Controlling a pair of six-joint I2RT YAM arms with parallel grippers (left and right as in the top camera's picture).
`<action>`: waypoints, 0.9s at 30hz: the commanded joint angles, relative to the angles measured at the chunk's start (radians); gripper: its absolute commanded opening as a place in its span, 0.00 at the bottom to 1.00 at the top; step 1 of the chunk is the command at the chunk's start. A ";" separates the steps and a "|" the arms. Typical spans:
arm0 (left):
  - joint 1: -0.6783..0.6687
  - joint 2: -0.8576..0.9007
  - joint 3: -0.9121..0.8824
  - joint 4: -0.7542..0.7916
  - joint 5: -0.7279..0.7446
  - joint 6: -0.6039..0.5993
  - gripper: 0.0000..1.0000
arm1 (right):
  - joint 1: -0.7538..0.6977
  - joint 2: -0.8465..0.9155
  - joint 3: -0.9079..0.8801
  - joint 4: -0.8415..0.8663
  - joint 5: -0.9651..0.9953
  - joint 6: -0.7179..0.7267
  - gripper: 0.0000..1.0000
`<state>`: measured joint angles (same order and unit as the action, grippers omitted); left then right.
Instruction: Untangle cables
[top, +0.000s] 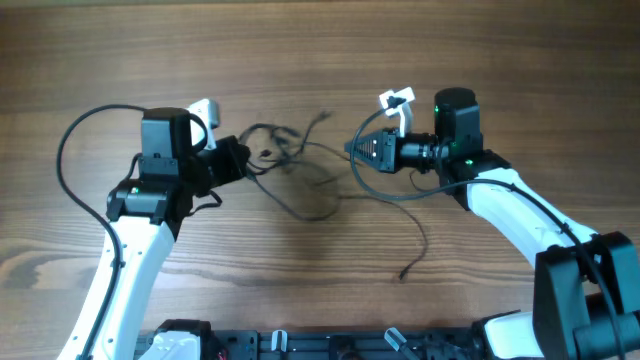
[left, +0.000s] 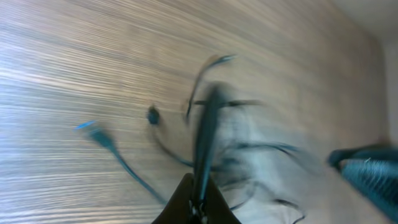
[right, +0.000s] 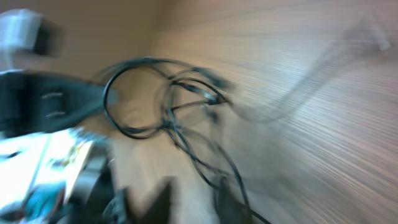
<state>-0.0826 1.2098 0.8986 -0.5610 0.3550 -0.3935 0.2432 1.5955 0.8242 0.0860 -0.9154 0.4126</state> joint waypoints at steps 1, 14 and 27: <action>0.006 -0.009 0.003 0.022 -0.077 -0.131 0.04 | -0.008 0.000 -0.001 -0.028 0.102 -0.002 1.00; 0.006 -0.010 0.003 0.192 0.739 0.125 0.04 | 0.350 0.005 -0.001 0.179 0.716 0.149 0.22; 0.078 -0.011 0.003 -0.033 0.259 0.117 0.28 | 0.065 -0.017 -0.001 0.262 -0.442 -0.145 0.04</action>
<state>-0.0078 1.2060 0.9005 -0.6109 0.6357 -0.2874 0.2993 1.5955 0.8139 0.2497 -0.8474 0.4023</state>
